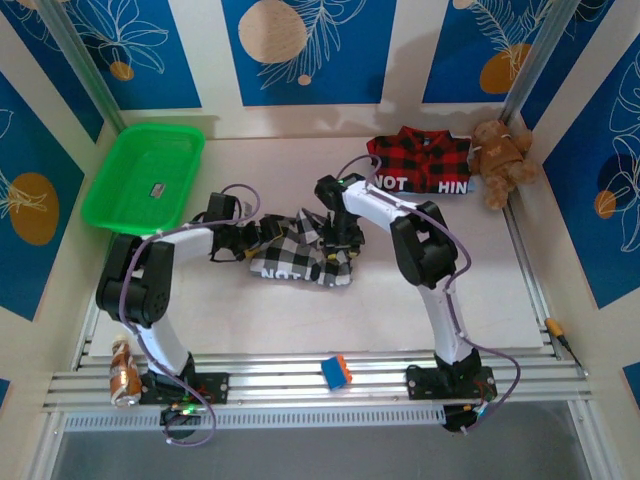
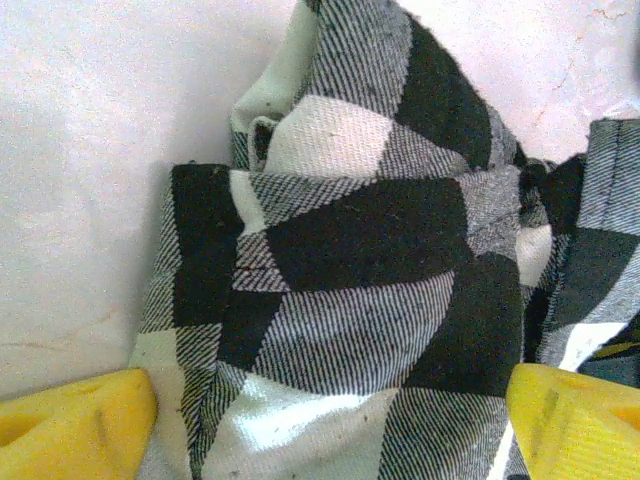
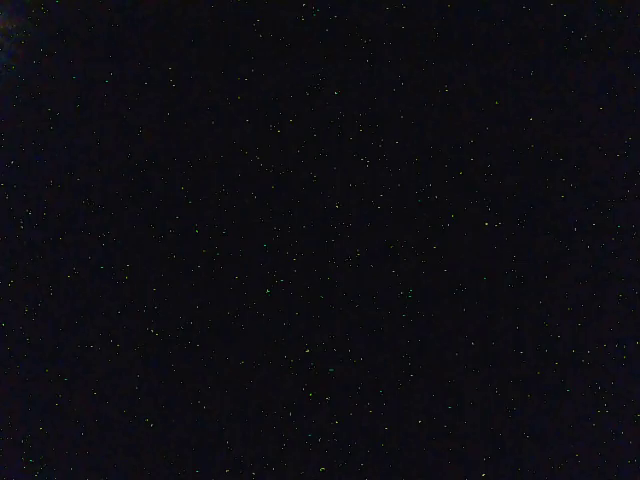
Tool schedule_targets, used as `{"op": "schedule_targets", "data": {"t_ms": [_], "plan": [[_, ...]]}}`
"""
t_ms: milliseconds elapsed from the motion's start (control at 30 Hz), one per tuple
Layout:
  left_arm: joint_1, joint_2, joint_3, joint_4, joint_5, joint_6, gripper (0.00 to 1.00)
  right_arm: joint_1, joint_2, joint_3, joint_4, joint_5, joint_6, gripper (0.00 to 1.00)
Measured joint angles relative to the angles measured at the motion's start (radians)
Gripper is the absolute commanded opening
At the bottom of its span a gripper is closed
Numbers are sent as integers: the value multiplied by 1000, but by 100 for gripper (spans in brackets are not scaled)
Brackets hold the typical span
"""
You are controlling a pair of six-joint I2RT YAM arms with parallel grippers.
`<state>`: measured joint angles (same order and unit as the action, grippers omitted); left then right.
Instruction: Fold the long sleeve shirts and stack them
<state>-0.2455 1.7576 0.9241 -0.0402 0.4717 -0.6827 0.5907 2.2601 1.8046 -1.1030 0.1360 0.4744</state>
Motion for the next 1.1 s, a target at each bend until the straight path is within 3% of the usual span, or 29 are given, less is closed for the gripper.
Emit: {"op": "schedule_targets", "data": {"t_ms": [133, 233, 433, 633, 867, 1100], "plan": [[-2, -4, -3, 7, 0, 0, 93, 45, 17, 50, 11, 48, -24, 5], [-4, -5, -3, 11, 0, 0, 94, 62, 18, 66, 11, 103, -39, 0], [-8, -5, -1, 29, 10, 2, 100, 69, 18, 135, 5, 262, -91, 0], [-14, -37, 18, 55, 26, 7, 100, 63, -2, 239, -14, 438, -174, 0], [-16, -179, 167, 43, 6, 68, 100, 30, -63, 322, -13, 591, -274, 0], [-17, -267, 306, -1, -40, 131, 100, -42, -106, 409, 29, 668, -369, 0]]}}
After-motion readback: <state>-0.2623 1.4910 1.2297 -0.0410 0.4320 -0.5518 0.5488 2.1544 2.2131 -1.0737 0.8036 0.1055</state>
